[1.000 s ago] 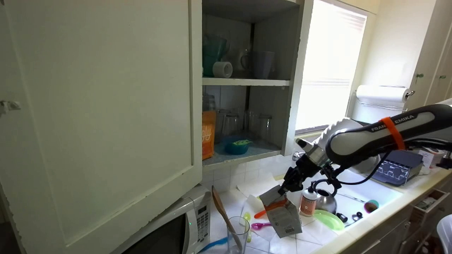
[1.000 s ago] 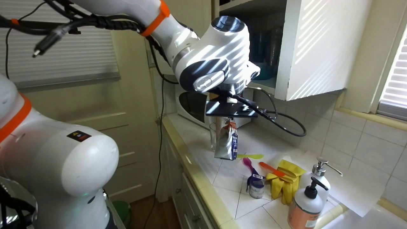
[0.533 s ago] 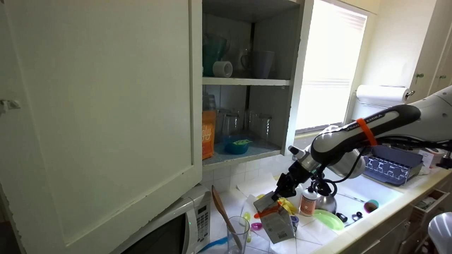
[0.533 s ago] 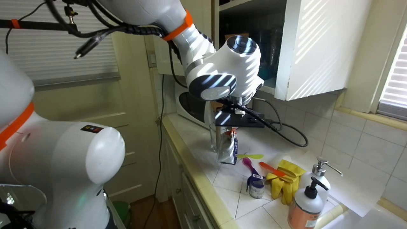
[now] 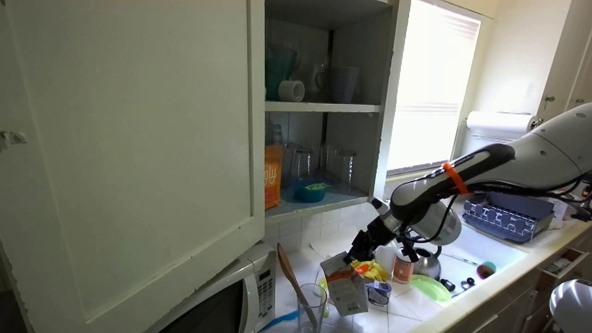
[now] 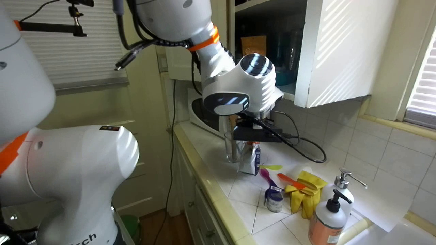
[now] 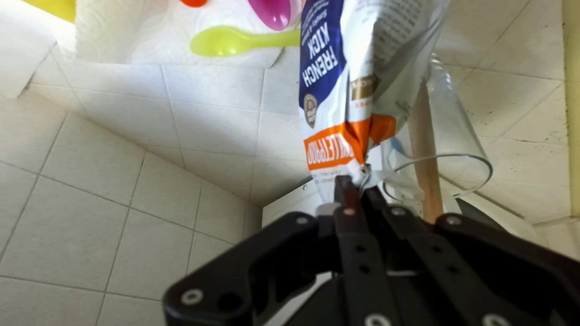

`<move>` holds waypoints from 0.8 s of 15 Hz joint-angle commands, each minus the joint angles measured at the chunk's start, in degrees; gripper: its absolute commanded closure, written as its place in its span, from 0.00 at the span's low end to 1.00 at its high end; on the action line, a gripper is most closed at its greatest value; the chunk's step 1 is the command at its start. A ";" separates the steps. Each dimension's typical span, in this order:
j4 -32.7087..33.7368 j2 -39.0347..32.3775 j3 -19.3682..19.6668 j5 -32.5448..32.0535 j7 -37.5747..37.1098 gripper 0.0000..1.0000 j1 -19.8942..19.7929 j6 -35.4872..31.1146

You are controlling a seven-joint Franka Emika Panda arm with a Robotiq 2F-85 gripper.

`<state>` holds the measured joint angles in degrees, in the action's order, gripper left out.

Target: Remove the white and blue packet from the open cabinet and put it on the counter.

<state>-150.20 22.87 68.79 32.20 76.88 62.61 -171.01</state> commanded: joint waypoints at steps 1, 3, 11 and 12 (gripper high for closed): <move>0.51 4.04 9.65 2.21 4.22 0.98 11.19 -8.89; 0.73 5.43 14.58 0.60 3.67 0.98 16.27 -11.83; 1.11 7.85 22.78 -12.29 -10.23 0.39 22.96 -13.27; 1.05 7.66 22.49 -15.32 -13.41 0.31 22.18 -12.78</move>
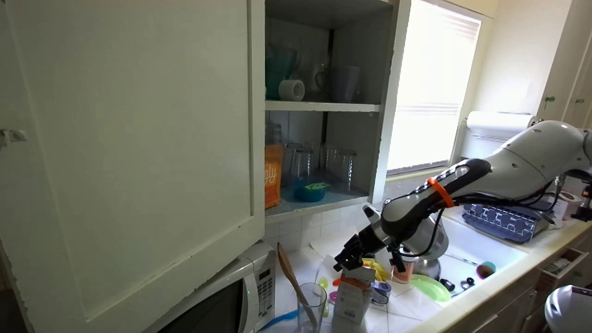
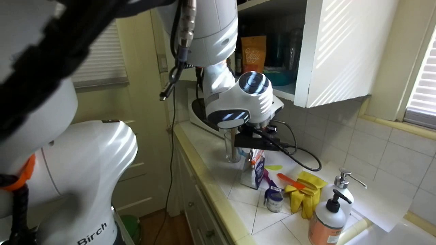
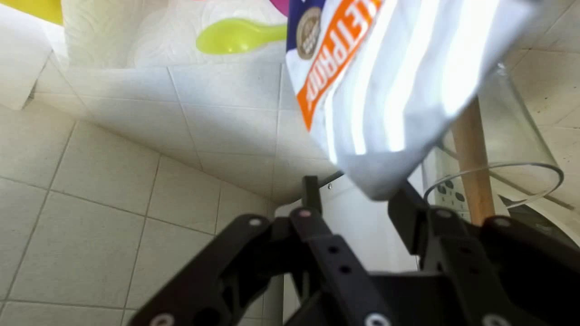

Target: Remove the white and blue packet from the open cabinet and put it on the counter.

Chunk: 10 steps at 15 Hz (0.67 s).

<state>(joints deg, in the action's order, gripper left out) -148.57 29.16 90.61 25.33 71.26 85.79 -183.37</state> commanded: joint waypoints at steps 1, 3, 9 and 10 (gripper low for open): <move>-0.95 0.37 -0.52 -10.42 -11.21 0.24 -2.56 -0.20; -1.70 -2.42 -2.82 -13.26 -17.92 0.09 -5.73 1.03; -5.46 -9.74 -20.37 -19.67 -34.90 0.00 -24.73 8.11; -5.92 -10.28 -24.13 -21.03 -36.83 0.00 -28.62 9.13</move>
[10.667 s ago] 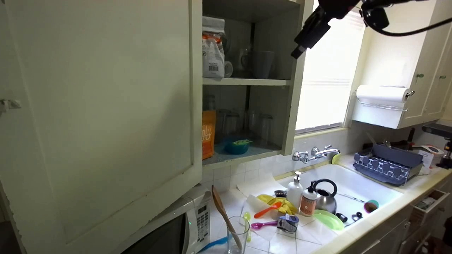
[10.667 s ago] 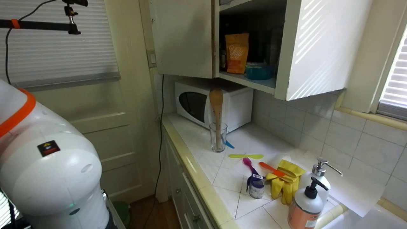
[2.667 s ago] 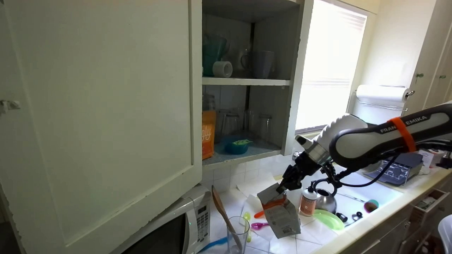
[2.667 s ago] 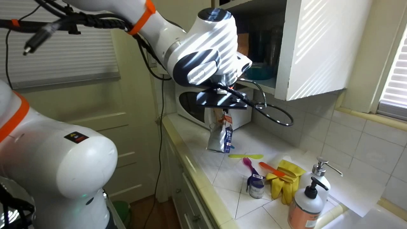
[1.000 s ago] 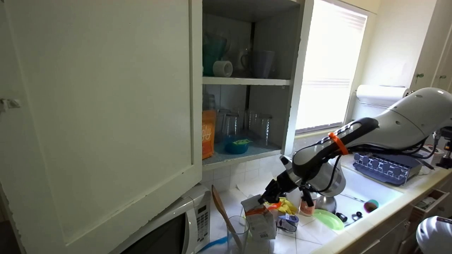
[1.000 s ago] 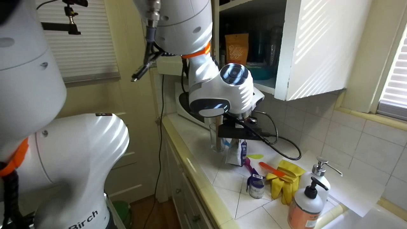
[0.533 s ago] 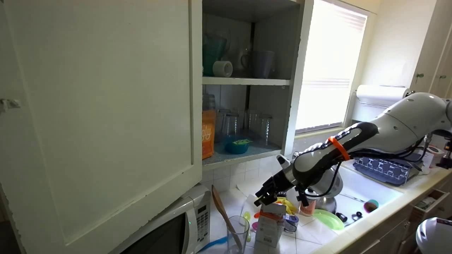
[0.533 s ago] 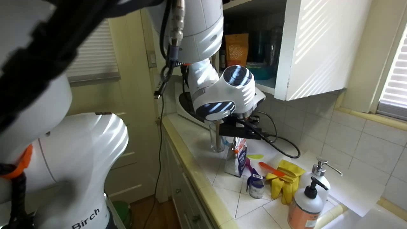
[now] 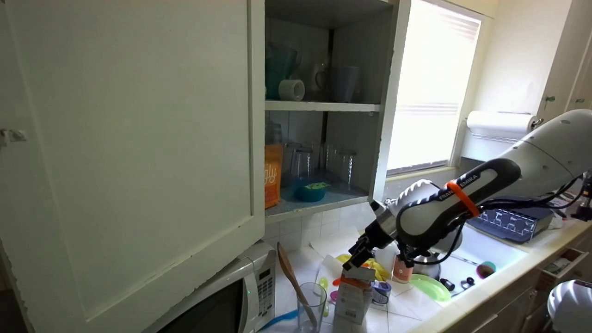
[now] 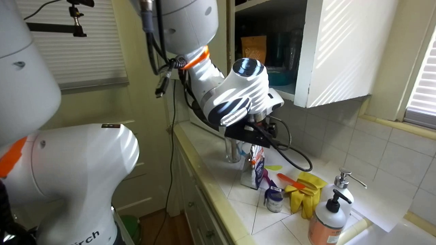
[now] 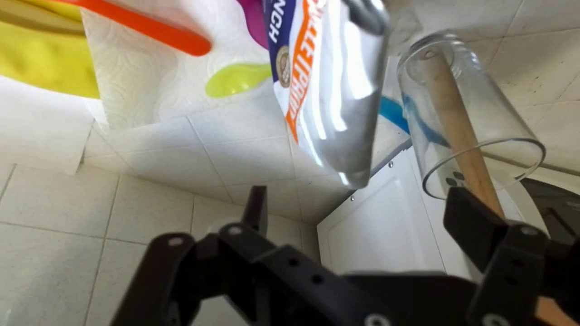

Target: Remove the white and blue packet from the open cabinet and put it on the counter.

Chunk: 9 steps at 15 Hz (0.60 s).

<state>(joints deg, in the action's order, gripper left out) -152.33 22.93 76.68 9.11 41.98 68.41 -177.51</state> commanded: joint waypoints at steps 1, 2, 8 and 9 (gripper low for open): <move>-2.65 -4.17 -13.99 -6.29 -9.00 0.00 -15.24 3.36; -2.91 -4.58 -17.63 -7.57 -10.55 0.00 -19.26 3.39; -1.87 -0.77 -36.56 -18.47 -21.82 0.00 -44.02 21.56; -2.52 0.29 -41.37 -14.03 -18.98 0.00 -48.26 26.08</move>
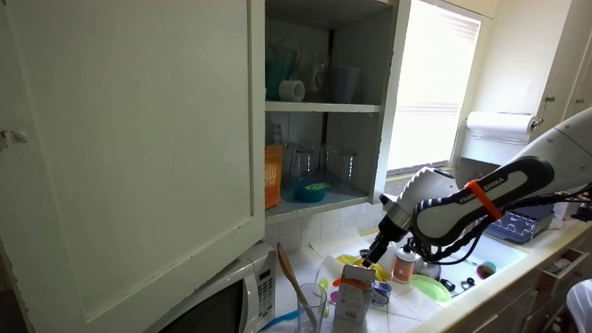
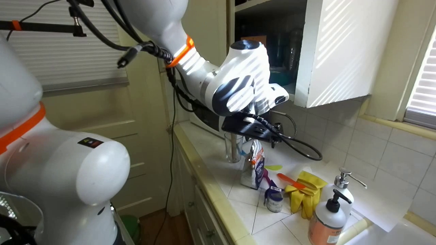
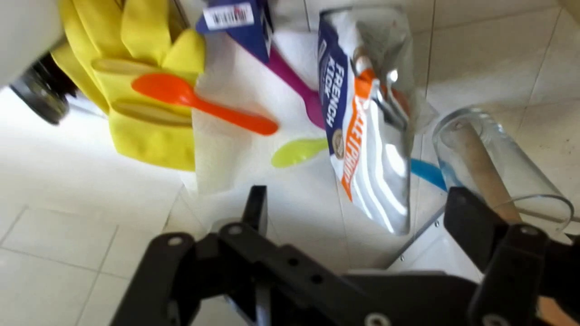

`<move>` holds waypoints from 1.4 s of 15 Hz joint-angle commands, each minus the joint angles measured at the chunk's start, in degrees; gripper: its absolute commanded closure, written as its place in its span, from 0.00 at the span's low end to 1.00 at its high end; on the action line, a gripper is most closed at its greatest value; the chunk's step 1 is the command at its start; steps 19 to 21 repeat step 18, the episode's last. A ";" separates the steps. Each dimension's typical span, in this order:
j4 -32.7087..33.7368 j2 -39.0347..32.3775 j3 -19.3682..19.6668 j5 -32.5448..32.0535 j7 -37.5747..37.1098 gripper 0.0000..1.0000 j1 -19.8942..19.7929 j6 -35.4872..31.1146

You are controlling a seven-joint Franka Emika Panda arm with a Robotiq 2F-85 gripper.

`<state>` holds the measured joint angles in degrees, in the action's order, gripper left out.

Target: Remove the white and blue packet from the open cabinet and put it on the counter.

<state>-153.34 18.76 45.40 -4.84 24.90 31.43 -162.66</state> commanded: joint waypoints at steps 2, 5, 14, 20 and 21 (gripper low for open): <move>-1.33 6.92 -15.80 2.56 -1.94 0.00 -16.85 20.77; 0.31 9.91 -23.29 7.67 -3.13 0.00 -22.88 34.99; 8.88 21.61 -36.66 13.61 -19.20 0.00 -31.96 52.02; 9.34 24.75 -37.82 13.53 -21.65 0.00 -32.63 52.94; 9.34 24.75 -37.82 13.53 -21.65 0.00 -32.63 52.94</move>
